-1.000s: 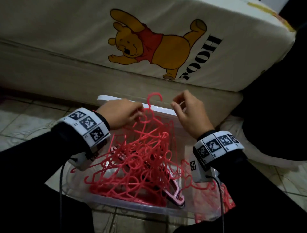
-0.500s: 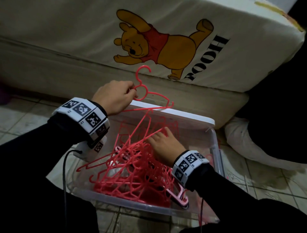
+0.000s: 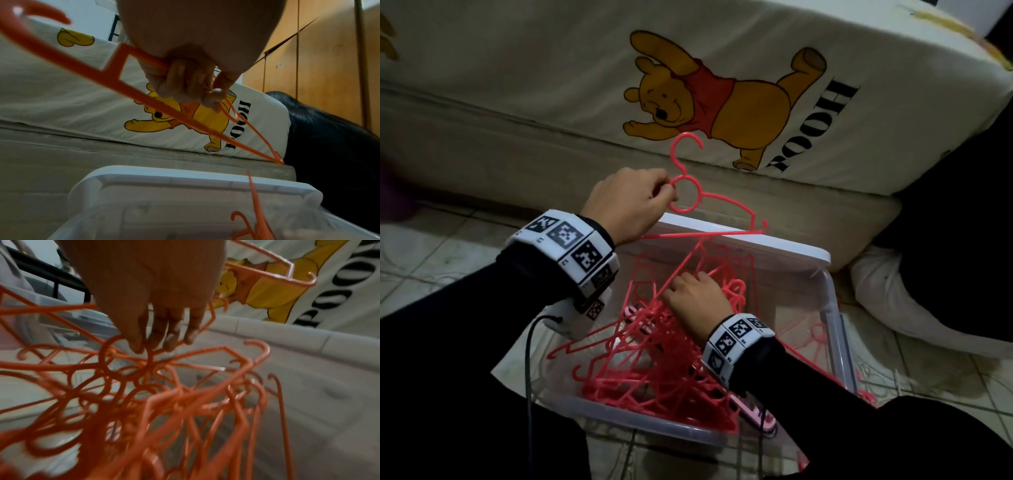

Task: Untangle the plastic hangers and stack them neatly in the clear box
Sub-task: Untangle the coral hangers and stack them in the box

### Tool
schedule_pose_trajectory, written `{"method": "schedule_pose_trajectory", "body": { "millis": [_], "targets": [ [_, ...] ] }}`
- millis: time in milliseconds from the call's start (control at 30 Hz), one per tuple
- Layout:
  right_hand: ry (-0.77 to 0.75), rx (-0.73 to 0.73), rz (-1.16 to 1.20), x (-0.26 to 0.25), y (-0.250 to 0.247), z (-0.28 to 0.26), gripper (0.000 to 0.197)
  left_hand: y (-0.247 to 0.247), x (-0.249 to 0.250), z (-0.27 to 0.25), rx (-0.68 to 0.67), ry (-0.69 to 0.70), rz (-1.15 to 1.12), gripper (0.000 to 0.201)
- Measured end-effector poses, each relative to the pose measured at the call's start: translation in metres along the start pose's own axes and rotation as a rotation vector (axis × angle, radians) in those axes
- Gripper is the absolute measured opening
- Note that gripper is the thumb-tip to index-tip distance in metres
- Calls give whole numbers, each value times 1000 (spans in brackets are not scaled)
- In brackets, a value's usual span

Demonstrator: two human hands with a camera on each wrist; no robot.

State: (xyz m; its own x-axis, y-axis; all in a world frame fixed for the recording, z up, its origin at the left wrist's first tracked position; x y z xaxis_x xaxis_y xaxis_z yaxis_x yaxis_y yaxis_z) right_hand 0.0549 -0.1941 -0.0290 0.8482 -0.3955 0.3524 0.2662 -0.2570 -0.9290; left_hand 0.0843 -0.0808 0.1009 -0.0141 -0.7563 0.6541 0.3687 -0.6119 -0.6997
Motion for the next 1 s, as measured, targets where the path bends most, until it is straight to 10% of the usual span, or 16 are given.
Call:
{"method": "schedule_pose_trajectory", "body": {
  "millis": [333, 667, 1000],
  "targets": [
    [270, 160, 340, 92, -50, -23, 20, -23, -11, 6, 179, -7, -221, 21],
    [345, 159, 587, 126, -44, -65, 15, 13, 4, 1, -89, 34, -232, 22],
    [626, 202, 1093, 148, -34, -90, 13, -16, -21, 19, 273, -92, -512, 25]
  ]
}}
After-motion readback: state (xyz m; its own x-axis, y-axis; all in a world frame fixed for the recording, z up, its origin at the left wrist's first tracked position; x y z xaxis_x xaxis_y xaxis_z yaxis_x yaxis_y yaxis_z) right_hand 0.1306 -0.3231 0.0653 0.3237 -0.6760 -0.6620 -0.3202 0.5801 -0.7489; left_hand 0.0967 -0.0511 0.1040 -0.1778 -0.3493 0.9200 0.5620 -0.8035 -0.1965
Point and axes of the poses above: each hand's wrist, its own z-axis towards the middle knuckle, its own y-axis out of the palm, x = y × z, the point moved 7 cm from there along z, towards the middle knuckle, and after that the axes turned 14 degrees about -z, right-handed, at the moved point
